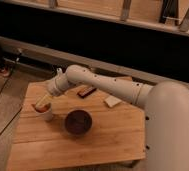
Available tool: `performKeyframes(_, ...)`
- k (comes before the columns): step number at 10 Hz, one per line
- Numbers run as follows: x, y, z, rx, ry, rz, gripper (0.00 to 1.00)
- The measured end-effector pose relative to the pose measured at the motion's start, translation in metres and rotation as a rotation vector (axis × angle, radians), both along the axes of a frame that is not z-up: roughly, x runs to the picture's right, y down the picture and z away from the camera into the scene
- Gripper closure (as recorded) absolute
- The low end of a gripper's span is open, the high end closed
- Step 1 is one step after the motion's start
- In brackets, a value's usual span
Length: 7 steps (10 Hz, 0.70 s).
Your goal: Place the pepper in the ceramic cup
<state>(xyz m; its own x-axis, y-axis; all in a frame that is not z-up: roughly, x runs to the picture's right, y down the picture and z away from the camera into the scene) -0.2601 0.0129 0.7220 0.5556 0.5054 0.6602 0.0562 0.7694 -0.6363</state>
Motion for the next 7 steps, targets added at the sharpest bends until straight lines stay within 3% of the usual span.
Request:
performKeyframes(4, 0.015, -0.014, -0.043, -0.101, 0.015, -0.142, 0.21)
performKeyframes(7, 0.021, -0.017, -0.054, -0.127, 0.024, -0.179, 0.21)
